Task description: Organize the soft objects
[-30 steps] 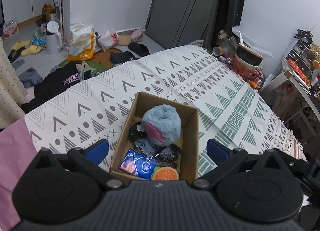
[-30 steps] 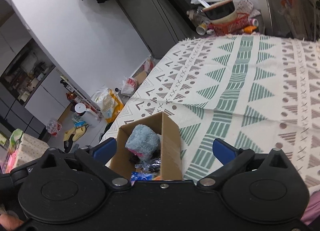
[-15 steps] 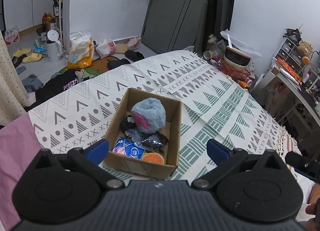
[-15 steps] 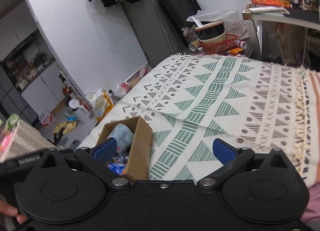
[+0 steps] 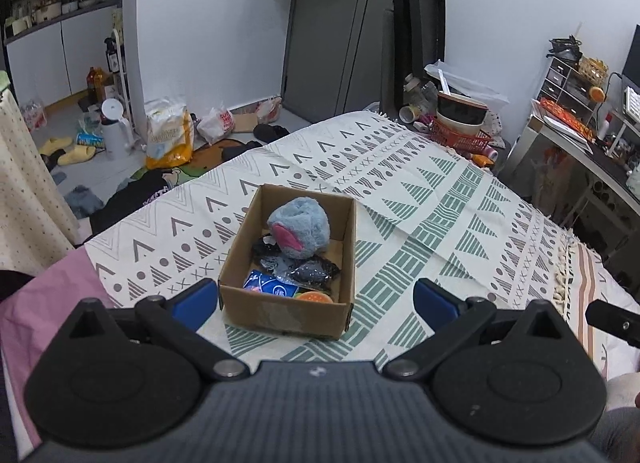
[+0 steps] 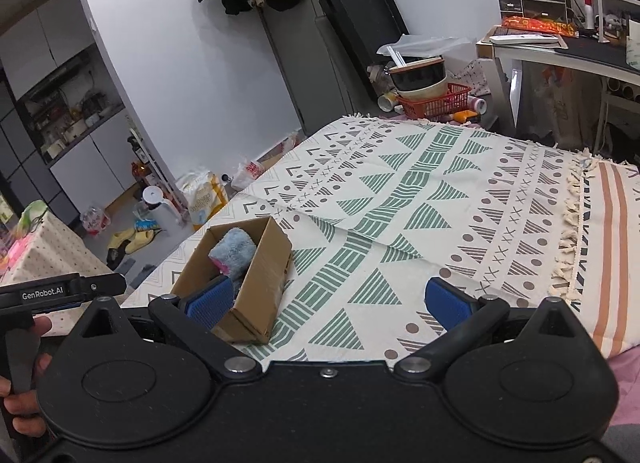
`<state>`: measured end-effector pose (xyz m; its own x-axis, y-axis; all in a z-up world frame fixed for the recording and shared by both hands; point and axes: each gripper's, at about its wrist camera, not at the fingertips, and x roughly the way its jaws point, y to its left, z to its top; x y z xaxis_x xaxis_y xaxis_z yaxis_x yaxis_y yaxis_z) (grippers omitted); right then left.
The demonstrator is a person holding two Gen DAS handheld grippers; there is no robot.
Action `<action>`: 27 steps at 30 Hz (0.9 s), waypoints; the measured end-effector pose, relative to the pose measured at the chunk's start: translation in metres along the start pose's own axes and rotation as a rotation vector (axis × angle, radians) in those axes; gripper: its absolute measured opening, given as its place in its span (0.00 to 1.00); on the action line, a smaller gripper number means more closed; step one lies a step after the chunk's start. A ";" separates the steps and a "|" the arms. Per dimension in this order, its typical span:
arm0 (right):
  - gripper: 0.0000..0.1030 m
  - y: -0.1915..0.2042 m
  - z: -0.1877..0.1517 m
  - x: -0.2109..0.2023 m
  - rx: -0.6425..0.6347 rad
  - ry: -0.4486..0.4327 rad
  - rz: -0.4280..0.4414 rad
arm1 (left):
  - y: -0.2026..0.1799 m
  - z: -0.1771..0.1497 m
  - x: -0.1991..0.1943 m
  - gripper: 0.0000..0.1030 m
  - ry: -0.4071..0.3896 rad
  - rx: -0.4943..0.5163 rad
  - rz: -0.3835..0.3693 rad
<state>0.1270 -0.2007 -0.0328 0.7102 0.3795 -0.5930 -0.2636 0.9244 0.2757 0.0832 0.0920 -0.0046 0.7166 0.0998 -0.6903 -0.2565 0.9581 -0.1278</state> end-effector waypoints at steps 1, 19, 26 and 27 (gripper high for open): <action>1.00 -0.001 -0.001 -0.001 -0.004 0.000 -0.004 | -0.001 -0.001 -0.003 1.00 -0.005 0.004 0.004; 1.00 -0.010 -0.019 -0.036 -0.065 -0.010 -0.041 | -0.015 -0.025 -0.030 1.00 -0.019 0.038 0.017; 1.00 -0.011 -0.025 -0.044 -0.070 0.000 -0.039 | -0.017 -0.031 -0.038 1.00 -0.025 0.045 0.017; 1.00 -0.010 -0.026 -0.044 -0.072 0.001 -0.044 | -0.018 -0.032 -0.038 1.00 -0.026 0.047 0.016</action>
<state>0.0814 -0.2261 -0.0287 0.7217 0.3386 -0.6037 -0.2788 0.9405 0.1942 0.0397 0.0625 0.0012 0.7293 0.1214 -0.6733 -0.2375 0.9678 -0.0828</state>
